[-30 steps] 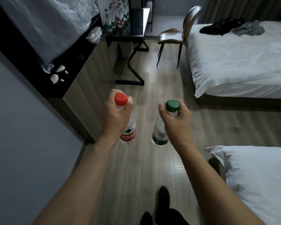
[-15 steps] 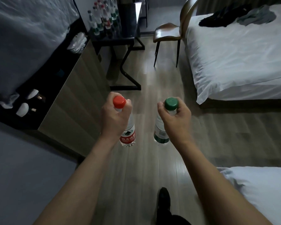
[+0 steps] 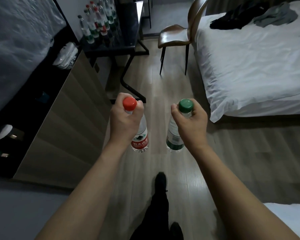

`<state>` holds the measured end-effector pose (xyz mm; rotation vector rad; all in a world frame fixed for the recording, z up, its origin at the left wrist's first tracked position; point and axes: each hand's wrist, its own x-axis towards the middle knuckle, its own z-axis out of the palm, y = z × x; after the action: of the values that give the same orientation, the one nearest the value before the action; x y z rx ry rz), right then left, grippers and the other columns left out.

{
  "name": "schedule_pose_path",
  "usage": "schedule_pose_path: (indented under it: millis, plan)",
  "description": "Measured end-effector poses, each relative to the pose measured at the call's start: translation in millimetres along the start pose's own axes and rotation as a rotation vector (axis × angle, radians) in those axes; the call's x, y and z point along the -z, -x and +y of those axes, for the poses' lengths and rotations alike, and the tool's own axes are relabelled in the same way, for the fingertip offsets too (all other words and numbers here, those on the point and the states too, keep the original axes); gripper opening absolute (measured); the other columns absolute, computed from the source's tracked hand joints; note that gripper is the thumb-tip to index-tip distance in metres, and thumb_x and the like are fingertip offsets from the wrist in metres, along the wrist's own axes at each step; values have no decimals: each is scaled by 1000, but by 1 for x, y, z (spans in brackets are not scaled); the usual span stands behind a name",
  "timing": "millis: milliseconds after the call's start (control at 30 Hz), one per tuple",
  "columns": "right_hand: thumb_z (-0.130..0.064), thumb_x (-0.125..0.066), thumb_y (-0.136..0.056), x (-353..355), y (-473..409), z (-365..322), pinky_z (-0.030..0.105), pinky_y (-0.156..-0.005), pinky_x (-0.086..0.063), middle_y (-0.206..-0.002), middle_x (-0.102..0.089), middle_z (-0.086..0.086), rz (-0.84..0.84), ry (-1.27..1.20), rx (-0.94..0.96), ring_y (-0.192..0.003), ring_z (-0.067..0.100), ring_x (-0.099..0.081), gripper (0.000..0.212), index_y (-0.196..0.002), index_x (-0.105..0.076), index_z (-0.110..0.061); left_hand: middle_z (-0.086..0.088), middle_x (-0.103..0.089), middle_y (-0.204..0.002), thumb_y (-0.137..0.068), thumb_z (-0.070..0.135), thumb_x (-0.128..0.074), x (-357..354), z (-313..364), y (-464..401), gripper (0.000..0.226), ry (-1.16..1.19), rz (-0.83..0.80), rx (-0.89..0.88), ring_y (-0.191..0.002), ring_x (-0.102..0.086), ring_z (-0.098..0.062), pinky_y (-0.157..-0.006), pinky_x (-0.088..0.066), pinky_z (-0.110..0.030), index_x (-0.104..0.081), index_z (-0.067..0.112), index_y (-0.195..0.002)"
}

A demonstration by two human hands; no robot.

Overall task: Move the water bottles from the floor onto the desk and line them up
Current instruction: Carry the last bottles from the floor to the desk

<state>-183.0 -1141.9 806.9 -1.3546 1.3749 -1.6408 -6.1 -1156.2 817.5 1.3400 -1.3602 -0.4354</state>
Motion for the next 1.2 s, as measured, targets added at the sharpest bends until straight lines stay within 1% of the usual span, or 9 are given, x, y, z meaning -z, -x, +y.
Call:
schedule_pose_path:
  millis: [167,300,467,533,667,800,900,1100,1200]
  plan:
    - [-21,-71,-84,-38,-76,29,13,-60,-42,-64,-56,-14,34,4,-1,-59,-1,-50,20,-71,-56,-23,-9,-62,-69,-87,32,-63,-37,-37,-77,20,19,-3,-8,-66,-65,-27,-67,-55,-48,-48,43,-79]
    - [-25,-70,-84,-72,-142,42,21,-62,-45,-70,-60,-3,17,50,-11,-62,3,-52,19,-74,-58,-15,-10,-61,-70,-88,32,-63,-58,-60,-150,18,30,-22,-24,-66,-64,-27,-67,-54,-48,-47,37,-80]
    - [-24,-70,-84,-104,-214,49,21,-62,-45,-71,-60,0,52,52,7,-63,5,-53,18,-75,-58,-14,-16,-61,-73,-87,28,-63,-81,-71,-232,21,48,0,-54,-67,-63,-31,-68,-54,-50,-48,40,-80]
    - [-24,-70,-84,-113,-238,54,18,-62,-45,-71,-61,0,61,60,5,-63,4,-53,18,-76,-58,-13,-15,-62,-75,-87,30,-64,-90,-75,-257,20,38,-5,-67,-69,-64,-28,-70,-55,-49,-48,41,-80]
    - [-23,-71,-84,-129,-285,69,19,-62,-45,-71,-61,-1,74,36,-11,-62,3,-53,17,-75,-59,-15,-13,-63,-76,-87,31,-63,-112,-90,-301,19,50,-32,-72,-69,-64,-25,-69,-55,-39,-48,40,-80]
    - [-25,-71,-84,-143,-338,94,17,-62,-44,-68,-60,-5,56,26,-35,-62,2,-53,17,-75,-59,-16,-9,-63,-75,-87,31,-63,-144,-113,-341,19,28,-47,-61,-69,-63,-22,-67,-53,-22,-48,41,-79]
    - [-27,-70,-84,-154,-385,116,14,-61,-43,-66,-58,-10,35,11,-40,-61,1,-52,17,-75,-58,-18,-12,-63,-74,-87,31,-62,-174,-129,-376,16,40,-59,-25,-69,-63,-24,-68,-54,-31,-49,35,-80]
    - [-27,-70,-82,-166,-499,151,18,-61,-44,-68,-60,-3,42,9,-41,-62,4,-52,17,-73,-57,-20,-13,-63,-74,-86,32,-62,-247,-142,-468,14,5,-77,-1,-70,-63,-27,-71,-53,-43,-48,30,-81]
    - [-25,-71,-83,-169,-556,162,16,-60,-43,-68,-60,-4,28,13,-24,-62,2,-52,17,-74,-58,-19,-16,-63,-74,-83,31,-61,-279,-142,-517,14,18,-54,16,-70,-63,-31,-71,-53,-48,-48,32,-81]
